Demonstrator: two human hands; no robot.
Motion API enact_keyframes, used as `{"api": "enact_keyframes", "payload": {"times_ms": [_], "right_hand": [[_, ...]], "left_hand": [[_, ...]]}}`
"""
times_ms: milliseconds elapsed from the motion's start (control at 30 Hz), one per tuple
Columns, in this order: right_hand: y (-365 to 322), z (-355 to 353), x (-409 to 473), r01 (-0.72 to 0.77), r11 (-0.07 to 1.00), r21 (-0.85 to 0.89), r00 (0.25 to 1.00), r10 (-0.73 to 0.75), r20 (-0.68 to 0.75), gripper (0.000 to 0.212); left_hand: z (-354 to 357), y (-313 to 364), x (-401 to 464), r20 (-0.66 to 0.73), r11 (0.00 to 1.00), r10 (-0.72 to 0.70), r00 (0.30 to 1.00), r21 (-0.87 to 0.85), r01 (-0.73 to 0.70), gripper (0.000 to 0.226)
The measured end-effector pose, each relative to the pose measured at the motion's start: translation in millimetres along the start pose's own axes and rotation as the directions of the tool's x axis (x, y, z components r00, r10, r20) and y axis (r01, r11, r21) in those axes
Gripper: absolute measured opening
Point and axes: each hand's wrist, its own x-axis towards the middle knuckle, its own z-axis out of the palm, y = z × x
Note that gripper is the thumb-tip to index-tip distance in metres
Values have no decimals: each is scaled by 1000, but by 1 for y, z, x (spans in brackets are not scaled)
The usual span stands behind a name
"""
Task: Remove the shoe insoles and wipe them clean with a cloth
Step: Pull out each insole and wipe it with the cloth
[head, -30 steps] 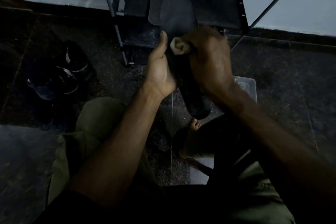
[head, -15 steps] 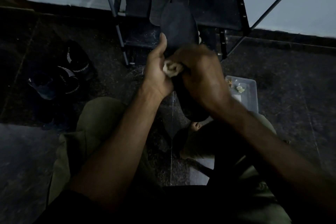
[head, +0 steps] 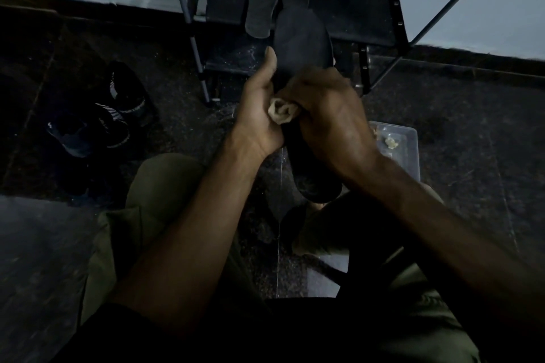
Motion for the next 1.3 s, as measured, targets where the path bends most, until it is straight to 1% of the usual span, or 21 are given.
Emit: {"api": "enact_keyframes", "payload": {"times_ms": [67,133,233,367,467,567,667,733,833,900,1000,1100,1167,1300], "right_hand": [[-1,1,-7,2,1000,4,1000,-3,29,26],[4,1,-3,-41,999,14,999,41,30,27],[13,2,14,-123,992,-4,992,123,-26,23],[16,9,31,-192,981,-34,978,188,-87,19],[9,13,21,-171,983,-63,985,168,-49,19],[-5,11,-1,-110,993,-49,994,110,3,16],[-2,9,-3,-91,994,-52,995,93,27,19],[9,8,9,-123,990,-70,992,124,7,23],[21,8,30,-189,981,-51,980,186,-72,23],[21,9,36,-205,978,-20,973,202,-108,25],[15,13,27,-194,981,1,977,193,-91,24],[9,16,9,-174,985,2,984,174,-25,21],[11,13,9,-172,985,-5,985,172,-17,23],[26,7,31,-207,978,-19,971,203,-127,20]], "left_hand": [[1,-1,0,23,1000,-19,1000,-9,19,59],[3,-2,0,21,1000,3,1000,-3,-3,57],[7,-3,0,45,999,25,999,-41,-23,59],[9,-4,0,52,996,36,998,-81,-32,62],[3,-1,0,42,992,7,999,-126,-1,67],[-3,0,2,5,998,24,1000,-64,-23,62],[1,-2,2,-8,998,5,1000,-60,-6,60],[5,-5,3,-14,999,-2,1000,-55,1,62],[9,-8,4,-35,999,-1,999,-47,-1,53],[9,-8,6,-34,997,-24,999,-79,22,50],[5,-7,8,-47,992,-17,999,-130,11,55],[2,-4,7,-40,996,-5,999,-94,1,57],[3,-6,6,-32,998,-7,999,-65,5,57],[8,-11,6,8,999,-8,1000,-32,8,52]]}}
